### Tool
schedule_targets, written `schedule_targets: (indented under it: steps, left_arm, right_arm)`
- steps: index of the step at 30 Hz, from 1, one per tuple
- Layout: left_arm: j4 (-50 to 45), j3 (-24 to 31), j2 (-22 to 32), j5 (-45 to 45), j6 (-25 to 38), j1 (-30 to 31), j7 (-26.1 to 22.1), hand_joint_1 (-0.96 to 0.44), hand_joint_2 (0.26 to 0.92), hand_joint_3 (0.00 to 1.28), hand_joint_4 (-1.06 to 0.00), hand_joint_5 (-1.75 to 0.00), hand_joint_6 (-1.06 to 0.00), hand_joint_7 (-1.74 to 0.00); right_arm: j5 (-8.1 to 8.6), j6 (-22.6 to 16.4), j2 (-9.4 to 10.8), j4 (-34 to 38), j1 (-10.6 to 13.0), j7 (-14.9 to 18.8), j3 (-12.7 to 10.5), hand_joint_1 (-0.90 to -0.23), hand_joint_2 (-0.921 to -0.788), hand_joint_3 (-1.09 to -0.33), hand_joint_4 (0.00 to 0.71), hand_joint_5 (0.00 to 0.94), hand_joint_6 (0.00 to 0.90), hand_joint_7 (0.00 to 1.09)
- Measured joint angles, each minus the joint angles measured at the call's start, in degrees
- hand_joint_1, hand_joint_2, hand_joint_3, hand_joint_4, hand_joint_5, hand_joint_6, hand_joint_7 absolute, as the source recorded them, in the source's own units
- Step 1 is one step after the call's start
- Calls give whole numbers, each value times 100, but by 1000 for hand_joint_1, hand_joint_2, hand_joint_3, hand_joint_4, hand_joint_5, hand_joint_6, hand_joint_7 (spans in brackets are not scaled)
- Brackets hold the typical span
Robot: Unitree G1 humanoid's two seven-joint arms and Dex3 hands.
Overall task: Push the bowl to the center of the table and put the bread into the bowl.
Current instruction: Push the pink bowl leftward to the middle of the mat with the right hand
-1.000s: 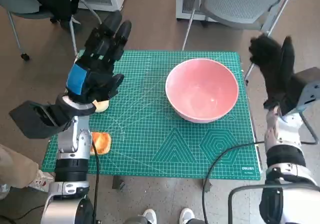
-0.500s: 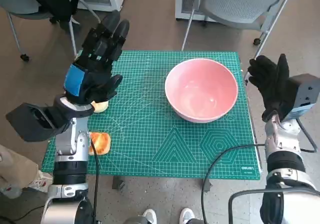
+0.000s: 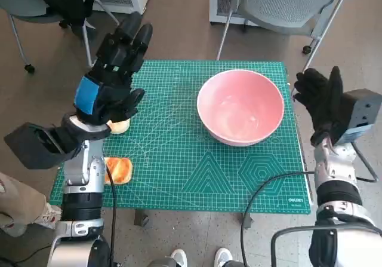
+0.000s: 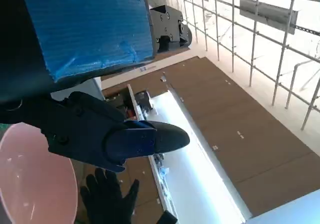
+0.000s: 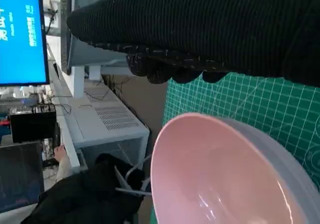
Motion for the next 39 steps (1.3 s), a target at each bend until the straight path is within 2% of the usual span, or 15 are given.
schedule_targets:
  steps: [6, 11, 18, 23, 39]
  left_arm:
    - [0, -3, 2, 0, 0, 0, 0, -664, 921, 384, -18, -1, -58, -265]
    - [6, -4, 11, 2, 0, 0, 0, -660, 921, 386, -17, 0, -55, -270]
    - [29, -5, 15, 6, 0, 0, 0, -657, 921, 385, -17, -1, -51, -278]
    - [57, -6, 16, 6, 0, 0, -1, -656, 921, 382, -19, -1, -51, -282]
    - [76, -5, 38, 6, 5, 0, 0, -661, 921, 385, -17, 0, -44, -290]
  right_arm:
    - [-93, -6, 106, -1, 0, 0, 70, -640, -921, -873, 19, 0, 58, 123]
    - [-169, -34, 172, -4, -1, 0, 117, -640, -921, -887, 20, 1, 59, 118]
    - [-208, -93, 302, -7, -2, 4, 143, -721, -921, -863, 27, 3, 63, 115]
    - [-212, -135, 366, -16, -4, 48, 172, -740, -921, -845, 38, 8, 64, 113]
    - [-247, -177, 635, -33, -66, 117, 303, -679, -921, -857, 64, 13, 74, 117]
